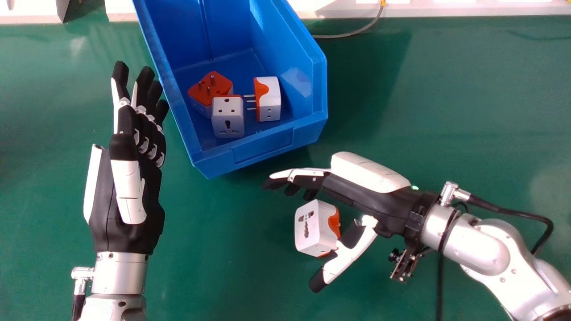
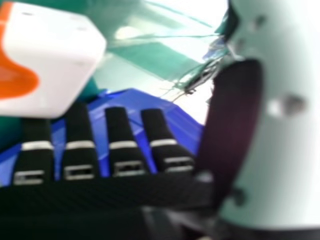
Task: Pick all objects and put in blue box
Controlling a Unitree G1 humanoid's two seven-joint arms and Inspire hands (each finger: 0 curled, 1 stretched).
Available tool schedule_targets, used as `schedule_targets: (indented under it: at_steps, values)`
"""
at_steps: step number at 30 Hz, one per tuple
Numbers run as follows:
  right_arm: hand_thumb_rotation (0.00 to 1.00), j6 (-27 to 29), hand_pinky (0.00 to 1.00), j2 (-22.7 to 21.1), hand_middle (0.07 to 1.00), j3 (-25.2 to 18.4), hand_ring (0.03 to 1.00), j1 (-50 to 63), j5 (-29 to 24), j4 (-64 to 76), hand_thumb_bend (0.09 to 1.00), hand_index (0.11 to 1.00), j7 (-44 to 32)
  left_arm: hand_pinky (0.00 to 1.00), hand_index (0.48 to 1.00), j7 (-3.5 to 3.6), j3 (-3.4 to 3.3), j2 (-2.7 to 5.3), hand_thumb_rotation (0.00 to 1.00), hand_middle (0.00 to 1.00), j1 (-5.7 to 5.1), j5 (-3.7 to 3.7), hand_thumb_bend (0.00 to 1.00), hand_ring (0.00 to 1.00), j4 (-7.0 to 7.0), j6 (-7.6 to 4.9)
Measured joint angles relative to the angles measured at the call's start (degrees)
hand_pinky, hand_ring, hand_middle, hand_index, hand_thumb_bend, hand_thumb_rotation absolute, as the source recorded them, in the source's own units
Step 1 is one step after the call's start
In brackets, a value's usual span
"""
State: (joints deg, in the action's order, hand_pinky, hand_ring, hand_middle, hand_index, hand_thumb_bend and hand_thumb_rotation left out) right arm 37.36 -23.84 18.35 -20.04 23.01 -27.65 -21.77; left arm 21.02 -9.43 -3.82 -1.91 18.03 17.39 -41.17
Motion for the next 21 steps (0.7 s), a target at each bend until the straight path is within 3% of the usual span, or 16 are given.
schedule_targets:
  at_steps: [21]
  values:
    - [0.28,2.92,0.74,0.15,0.855,1.64,0.812,-3.14,2.44,-7.48,1.0,0.84,1.84,1.0,1.0,0.09,-0.43,0.0,1.0,1.0,0.09,0.02,0.88,1.0,0.12,0.01]
